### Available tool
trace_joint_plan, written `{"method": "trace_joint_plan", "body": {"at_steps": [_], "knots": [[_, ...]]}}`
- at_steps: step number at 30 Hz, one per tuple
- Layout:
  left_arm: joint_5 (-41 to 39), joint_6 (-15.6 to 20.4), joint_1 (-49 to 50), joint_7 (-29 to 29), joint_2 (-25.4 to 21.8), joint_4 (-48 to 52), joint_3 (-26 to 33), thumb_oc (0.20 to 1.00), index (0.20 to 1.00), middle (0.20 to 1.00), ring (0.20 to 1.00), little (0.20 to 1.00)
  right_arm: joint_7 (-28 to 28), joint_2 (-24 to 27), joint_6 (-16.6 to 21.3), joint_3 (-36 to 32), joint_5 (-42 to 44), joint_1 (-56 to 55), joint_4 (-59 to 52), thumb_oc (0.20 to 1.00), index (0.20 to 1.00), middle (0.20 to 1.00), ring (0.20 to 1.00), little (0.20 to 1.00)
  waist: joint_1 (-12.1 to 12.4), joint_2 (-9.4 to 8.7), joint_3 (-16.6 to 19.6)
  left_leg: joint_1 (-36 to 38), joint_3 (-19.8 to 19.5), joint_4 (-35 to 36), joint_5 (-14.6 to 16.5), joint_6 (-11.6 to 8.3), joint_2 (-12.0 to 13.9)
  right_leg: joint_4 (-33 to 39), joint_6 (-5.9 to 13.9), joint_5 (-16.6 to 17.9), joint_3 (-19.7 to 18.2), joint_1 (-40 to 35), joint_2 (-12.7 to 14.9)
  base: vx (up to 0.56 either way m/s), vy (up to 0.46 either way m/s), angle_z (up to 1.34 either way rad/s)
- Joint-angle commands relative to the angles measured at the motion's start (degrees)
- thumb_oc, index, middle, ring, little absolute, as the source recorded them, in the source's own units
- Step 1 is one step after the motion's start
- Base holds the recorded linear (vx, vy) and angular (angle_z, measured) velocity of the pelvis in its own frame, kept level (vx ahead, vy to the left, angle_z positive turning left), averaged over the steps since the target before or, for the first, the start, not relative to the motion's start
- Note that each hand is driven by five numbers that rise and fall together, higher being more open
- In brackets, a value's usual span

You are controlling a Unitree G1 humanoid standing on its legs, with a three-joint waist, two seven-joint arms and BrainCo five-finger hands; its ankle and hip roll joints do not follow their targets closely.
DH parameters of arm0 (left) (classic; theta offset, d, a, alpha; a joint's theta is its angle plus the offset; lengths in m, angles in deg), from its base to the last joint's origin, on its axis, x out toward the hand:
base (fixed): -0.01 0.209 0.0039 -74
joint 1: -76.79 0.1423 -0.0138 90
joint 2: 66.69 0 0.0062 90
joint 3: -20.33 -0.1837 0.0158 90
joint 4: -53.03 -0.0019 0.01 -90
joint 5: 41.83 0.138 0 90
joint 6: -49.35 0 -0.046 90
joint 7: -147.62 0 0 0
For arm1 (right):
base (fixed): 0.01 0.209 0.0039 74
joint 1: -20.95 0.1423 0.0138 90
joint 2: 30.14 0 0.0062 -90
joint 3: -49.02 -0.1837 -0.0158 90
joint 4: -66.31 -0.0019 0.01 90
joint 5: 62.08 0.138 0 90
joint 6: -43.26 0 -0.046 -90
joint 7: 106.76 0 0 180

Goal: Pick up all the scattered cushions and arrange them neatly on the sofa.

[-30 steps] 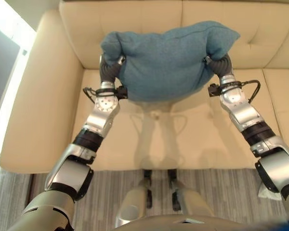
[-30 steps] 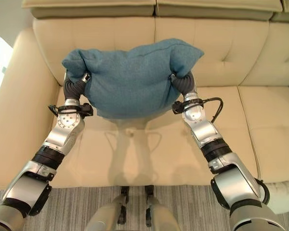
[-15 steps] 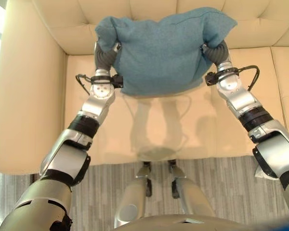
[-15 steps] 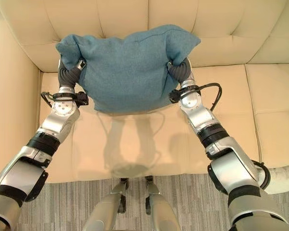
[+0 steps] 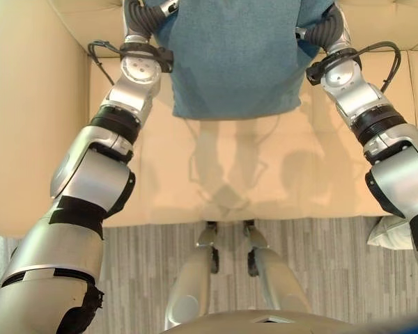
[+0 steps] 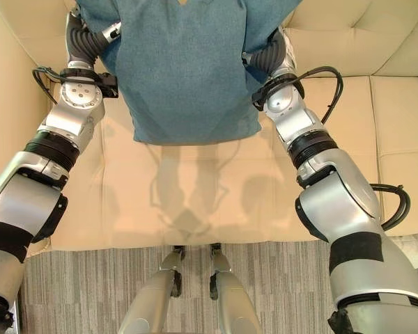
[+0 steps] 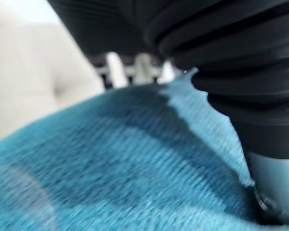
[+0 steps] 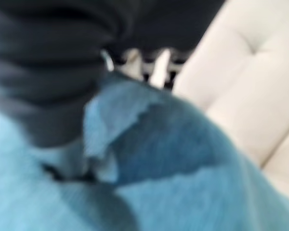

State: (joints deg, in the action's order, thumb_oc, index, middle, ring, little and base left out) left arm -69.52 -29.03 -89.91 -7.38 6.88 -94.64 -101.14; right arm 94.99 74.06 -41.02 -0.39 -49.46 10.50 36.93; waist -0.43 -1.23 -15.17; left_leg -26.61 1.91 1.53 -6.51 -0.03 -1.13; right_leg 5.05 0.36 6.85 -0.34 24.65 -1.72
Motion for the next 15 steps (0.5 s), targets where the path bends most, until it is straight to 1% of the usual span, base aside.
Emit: {"method": "trace_joint_plan", "body": {"at_steps": [1,2,4,6,7,8,11,12,13,14,15], "knots": [[0.05,2.49,-7.73,-0.10,-1.89,-2.76,-2.80,1.000,1.000,1.000,1.000,1.000,1.99,0.39,0.76,1.24,-4.62,4.55,2.39,1.000,1.000,1.000,1.000,1.000,1.26,-1.38,2.02,0.68,-0.80,0.72,-0.48,-4.09,2.50,-0.05,8.74,3.21,1.70,0.38,6.61,0.00,0.000,0.00],[0.05,2.49,-7.79,-0.10,-1.92,-2.76,-2.81,1.000,1.000,1.000,1.000,1.000,1.99,0.39,0.75,1.23,-4.62,4.61,2.40,1.000,1.000,1.000,1.000,1.000,1.22,-1.42,2.06,0.48,-0.81,0.73,-0.70,-4.08,2.45,-0.05,8.74,3.36,1.69,0.58,6.66,0.00,0.000,0.00],[-0.96,2.26,-8.18,0.10,-2.92,-4.49,-2.38,1.000,1.000,1.000,1.000,1.000,2.94,1.99,0.13,1.31,-5.42,5.30,3.23,1.000,1.000,1.000,1.000,1.000,1.11,-1.21,2.38,1.00,-0.88,1.24,-0.77,-4.13,2.38,-0.05,8.65,3.23,1.90,0.31,6.69,0.00,0.008,0.03],[-3.10,2.66,-8.68,-0.18,-4.92,-5.26,-1.54,1.000,1.000,1.000,1.000,1.000,3.30,3.87,-0.35,0.90,-4.29,5.99,4.83,1.000,1.000,1.000,1.000,1.000,1.30,-0.88,2.50,2.01,-0.81,1.96,-0.87,-4.25,2.29,-0.05,8.63,3.04,2.31,-0.36,6.81,0.00,0.014,0.19],[-3.11,2.67,-8.69,-0.19,-4.92,-5.27,-1.54,1.000,1.000,1.000,1.000,1.000,3.30,3.86,-0.34,0.91,-4.29,6.00,4.84,1.000,1.000,1.000,1.000,1.000,1.29,-0.87,2.47,2.04,-0.82,1.98,-0.88,-4.25,2.29,-0.05,8.63,3.04,2.31,-0.39,6.81,0.00,0.012,0.20],[-4.13,3.20,-8.21,-0.98,-7.06,-4.84,-1.25,1.000,1.000,1.000,1.000,1.000,2.96,5.78,-0.36,1.39,-3.81,6.62,5.03,1.000,1.000,1.000,1.000,1.000,1.44,-0.68,2.53,2.82,-0.78,2.39,-0.92,-4.36,2.24,-0.05,8.59,2.85,2.38,-0.90,6.85,0.00,0.000,0.00],[-6.17,4.88,-5.23,-1.36,-9.50,0.46,0.44,1.000,1.000,1.000,1.000,1.000,2.99,9.59,0.16,0.63,-2.68,5.48,2.72,1.000,1.000,1.000,1.000,1.000,1.55,-0.50,2.55,3.81,-0.68,2.62,-0.86,-4.47,2.22,-0.05,8.52,2.62,2.65,-1.66,6.98,0.00,0.005,-0.18],[-6.14,5.64,-3.03,-1.48,-10.55,4.54,1.26,1.000,1.000,1.000,1.000,1.000,2.92,11.20,0.47,-0.46,-1.93,4.01,1.18,1.000,1.000,1.000,1.000,1.000,1.62,-0.45,2.57,4.22,-0.71,2.69,-0.74,-4.52,2.20,-0.05,8.47,2.45,2.87,-2.09,7.03,0.01,-0.006,0.08],[-6.51,6.96,2.21,-1.53,-11.71,12.04,3.90,1.000,1.000,1.000,1.000,1.000,2.54,13.41,1.34,-3.13,-0.74,0.15,-3.21,1.000,1.000,1.000,1.000,1.000,1.72,-0.46,2.36,5.10,-0.65,2.74,-0.49,-4.48,2.21,-0.05,8.43,2.20,3.13,-2.80,7.10,0.02,-0.002,0.08],[-6.20,7.26,5.52,-1.47,-12.35,15.94,5.45,1.000,1.000,1.000,1.000,1.000,2.36,14.36,1.56,-4.59,-0.71,-2.47,-5.79,1.000,1.000,1.000,1.000,1.000,1.74,-0.48,2.41,5.75,-0.61,2.72,-0.29,-4.48,2.24,-0.05,8.41,2.08,3.24,-3.36,7.17,0.01,0.002,0.16],[-6.02,7.11,6.11,-1.32,-12.35,16.42,5.68,1.000,1.000,1.000,1.000,1.000,2.41,14.38,1.43,-4.72,-0.81,-2.93,-6.15,1.000,1.000,1.000,1.000,1.000,1.73,-0.46,2.51,5.92,-0.60,2.75,-0.27,-4.48,2.25,-0.05,8.41,2.05,3.23,-3.51,7.17,0.02,-0.008,0.26]]}}
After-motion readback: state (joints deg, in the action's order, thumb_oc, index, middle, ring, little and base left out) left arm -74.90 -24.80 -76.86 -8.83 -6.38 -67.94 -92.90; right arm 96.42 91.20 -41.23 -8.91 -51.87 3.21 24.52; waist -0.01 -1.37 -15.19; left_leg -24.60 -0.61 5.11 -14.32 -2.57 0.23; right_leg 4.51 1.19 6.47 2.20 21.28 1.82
